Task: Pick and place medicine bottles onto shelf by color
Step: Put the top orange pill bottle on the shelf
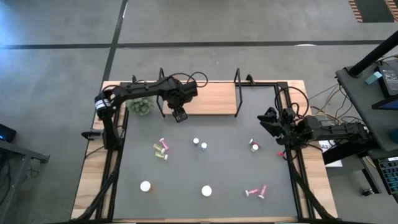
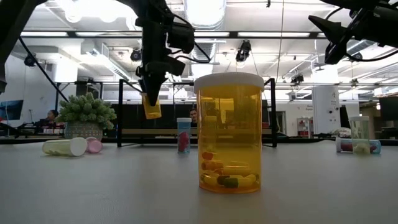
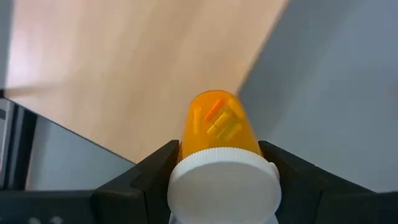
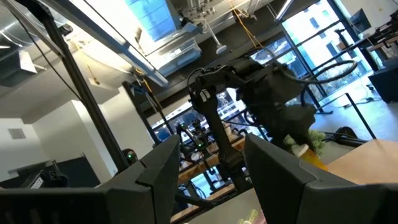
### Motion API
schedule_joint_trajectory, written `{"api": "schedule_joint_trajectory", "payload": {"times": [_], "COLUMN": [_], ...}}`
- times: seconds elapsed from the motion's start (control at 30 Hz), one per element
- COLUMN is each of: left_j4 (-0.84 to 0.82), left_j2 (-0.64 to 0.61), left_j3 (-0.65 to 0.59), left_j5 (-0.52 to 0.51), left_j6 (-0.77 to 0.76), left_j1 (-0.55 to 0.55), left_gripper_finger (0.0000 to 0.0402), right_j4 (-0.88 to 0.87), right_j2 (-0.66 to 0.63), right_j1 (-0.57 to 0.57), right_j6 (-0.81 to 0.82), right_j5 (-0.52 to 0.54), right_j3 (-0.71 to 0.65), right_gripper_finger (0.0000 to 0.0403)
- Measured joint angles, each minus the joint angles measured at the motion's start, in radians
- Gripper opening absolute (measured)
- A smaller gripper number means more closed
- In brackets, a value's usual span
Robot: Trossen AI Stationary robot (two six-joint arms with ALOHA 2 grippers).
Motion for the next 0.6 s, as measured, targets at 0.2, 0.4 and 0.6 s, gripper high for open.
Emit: {"api": "schedule_joint_trajectory", "payload": {"times": [0.2, 0.4, 0.6], "left_j4": [0.039, 0.043, 0.077], "left_j2": [0.0, 0.0, 0.006], "left_j3": [0.0, -0.013, -0.016], "left_j5": [0.002, 0.007, 0.015], "left_j6": [0.003, 0.007, 0.009], "left_j1": [0.044, 0.073, 0.094], "left_gripper_finger": [0.0194, 0.0194, 0.0194], "right_j4": [0.0, 0.0, 0.0], "right_j2": [0.0, 0.0, 0.0], "right_j1": [0.0, 0.0, 0.0], "right_j6": [0.0, 0.0, 0.0], "right_j5": [0.0, 0.0, 0.0], "right_j3": [0.0, 0.0, 0.0], "right_gripper_finger": [0.0171, 0.0171, 0.0171]}}
